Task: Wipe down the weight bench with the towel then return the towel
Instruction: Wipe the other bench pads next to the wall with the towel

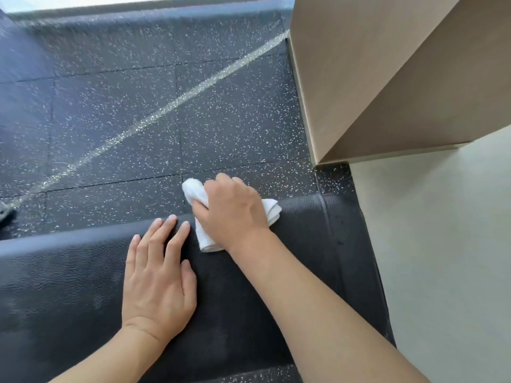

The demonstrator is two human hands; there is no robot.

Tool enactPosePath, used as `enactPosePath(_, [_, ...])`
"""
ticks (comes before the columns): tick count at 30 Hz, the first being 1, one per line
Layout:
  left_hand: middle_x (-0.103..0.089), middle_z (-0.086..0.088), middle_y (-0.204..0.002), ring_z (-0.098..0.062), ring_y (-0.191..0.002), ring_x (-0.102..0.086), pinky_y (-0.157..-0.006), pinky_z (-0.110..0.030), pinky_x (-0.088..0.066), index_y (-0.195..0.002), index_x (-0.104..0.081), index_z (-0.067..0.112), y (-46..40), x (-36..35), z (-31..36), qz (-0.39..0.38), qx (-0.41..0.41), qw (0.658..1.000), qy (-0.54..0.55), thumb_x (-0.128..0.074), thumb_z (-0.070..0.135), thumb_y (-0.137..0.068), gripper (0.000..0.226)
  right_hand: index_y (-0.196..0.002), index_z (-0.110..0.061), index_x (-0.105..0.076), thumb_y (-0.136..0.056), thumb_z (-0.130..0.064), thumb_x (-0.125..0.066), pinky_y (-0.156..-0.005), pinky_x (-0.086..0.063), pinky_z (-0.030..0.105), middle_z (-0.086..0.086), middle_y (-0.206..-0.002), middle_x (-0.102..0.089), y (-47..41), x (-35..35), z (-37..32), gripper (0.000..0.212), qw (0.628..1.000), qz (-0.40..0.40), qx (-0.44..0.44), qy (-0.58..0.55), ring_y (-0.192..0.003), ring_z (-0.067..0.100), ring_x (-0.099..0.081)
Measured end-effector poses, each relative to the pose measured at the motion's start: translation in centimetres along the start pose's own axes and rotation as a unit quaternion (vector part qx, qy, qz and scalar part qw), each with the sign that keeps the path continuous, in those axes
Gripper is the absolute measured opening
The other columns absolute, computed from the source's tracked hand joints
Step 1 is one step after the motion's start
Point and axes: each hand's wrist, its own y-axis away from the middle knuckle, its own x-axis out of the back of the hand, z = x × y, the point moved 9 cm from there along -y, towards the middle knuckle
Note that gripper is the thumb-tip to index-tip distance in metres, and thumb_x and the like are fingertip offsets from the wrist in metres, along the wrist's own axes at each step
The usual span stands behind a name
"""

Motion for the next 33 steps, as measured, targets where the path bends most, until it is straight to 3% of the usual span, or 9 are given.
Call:
enactPosePath(4, [-0.044, -0.012, -0.157, -0.037, -0.151, -0.035, -0.125, -0.06, -0.021, -0.15, -0.05, 0.01, -0.2, 0.0, 0.3, -0.003, -0.003, 1.0, -0.011, -0.039, 0.028, -0.091, 0.062, -0.083, -0.022, -0.055, -0.097, -0.051, -0.054, -0.068, -0.029, 0.035, -0.004, -0.084, -0.045, 1.1, 3.2, 8.7, 0.033, 0.998, -0.014, -0.057, 0.026, -0.08, 0.024, -0.047])
enactPosePath(8, [-0.044, -0.012, -0.157, -0.036, -0.15, -0.036, -0.124, -0.06, -0.022, -0.149, -0.051, 0.01, -0.2, 0.1, 0.2, -0.006, 0.003, 1.0, -0.015, -0.04, 0.028, -0.091, 0.062, -0.066, -0.021, -0.045, -0.092, -0.047, -0.059, -0.061, -0.027, 0.035, -0.003, -0.071, -0.042, 2.5, 6.8, 16.7, 0.04, 0.989, 0.022, -0.142, 0.038, -0.071, 0.028, -0.05])
enactPosePath(14, [-0.044, -0.01, -0.158, -0.035, -0.151, -0.036, -0.124, -0.06, -0.024, -0.149, -0.052, 0.012, -0.2, -0.1, 0.0, -0.006, -0.002, 1.0, -0.016, -0.041, 0.028, -0.091, 0.062, -0.068, -0.019, -0.051, -0.094, -0.05, -0.05, -0.064, -0.03, 0.036, -0.003, -0.075, -0.051, 0.7, 4.5, 13.8, 0.041, 0.988, -0.021, -0.122, 0.092, -0.075, 0.025, -0.05])
enactPosePath(19, [-0.045, -0.011, -0.158, -0.035, -0.15, -0.037, -0.125, -0.059, -0.023, -0.149, -0.052, 0.012, -0.2, 0.0, 0.2, -0.009, -0.006, 1.0, -0.016, -0.04, 0.028, -0.091, 0.061, -0.075, -0.02, -0.054, -0.096, -0.051, -0.05, -0.069, -0.033, 0.035, -0.002, -0.08, -0.057, -2.0, -0.3, 6.0, 0.037, 0.992, -0.108, -0.049, 0.053, -0.079, 0.025, -0.053])
enactPosePath(23, [-0.045, -0.012, -0.157, -0.036, -0.15, -0.037, -0.125, -0.058, -0.022, -0.148, -0.053, 0.011, -0.1, -0.1, 0.0, 0.002, -0.007, 1.0, -0.011, -0.04, 0.029, -0.09, 0.062, -0.079, -0.02, -0.059, -0.098, -0.051, -0.048, -0.071, -0.035, 0.035, 0.001, -0.086, -0.062, -2.6, -1.8, 1.9, 0.039, 0.993, -0.108, -0.004, 0.038, -0.084, 0.028, -0.057])
enactPosePath(26, [-0.046, -0.013, -0.156, -0.038, -0.149, -0.039, -0.124, -0.059, -0.023, -0.147, -0.054, 0.009, -0.1, 0.1, 0.1, 0.007, -0.011, 1.0, -0.006, -0.039, 0.029, -0.091, 0.062, -0.069, -0.018, -0.048, -0.1, -0.052, -0.048, -0.067, -0.032, 0.035, -0.005, -0.075, -0.051, -1.1, -0.1, 3.8, 0.046, 0.996, -0.092, -0.002, 0.011, -0.079, 0.025, -0.055])
enactPosePath(30, [-0.046, -0.012, -0.156, -0.036, -0.15, -0.038, -0.126, -0.058, -0.022, -0.149, -0.053, 0.011, 0.0, 0.1, 0.0, 0.001, -0.007, 1.0, 0.007, -0.039, 0.03, -0.092, 0.061, -0.072, -0.017, -0.051, -0.097, -0.05, -0.05, -0.066, -0.032, 0.037, -0.003, -0.076, -0.053, 0.8, 3.9, 12.5, 0.042, 0.988, -0.077, -0.111, 0.068, -0.079, 0.026, -0.055])
enactPosePath(33, [-0.046, -0.012, -0.156, -0.036, -0.149, -0.038, -0.126, -0.057, -0.021, -0.149, -0.053, 0.011, 0.1, 0.0, -0.2, 0.002, -0.009, 1.0, 0.02, -0.039, 0.03, -0.093, 0.061, -0.071, -0.016, -0.053, -0.096, -0.047, -0.05, -0.066, -0.033, 0.037, -0.002, -0.075, -0.051, 1.5, 5.0, 14.1, 0.04, 0.984, -0.032, -0.141, 0.108, -0.08, 0.028, -0.053])
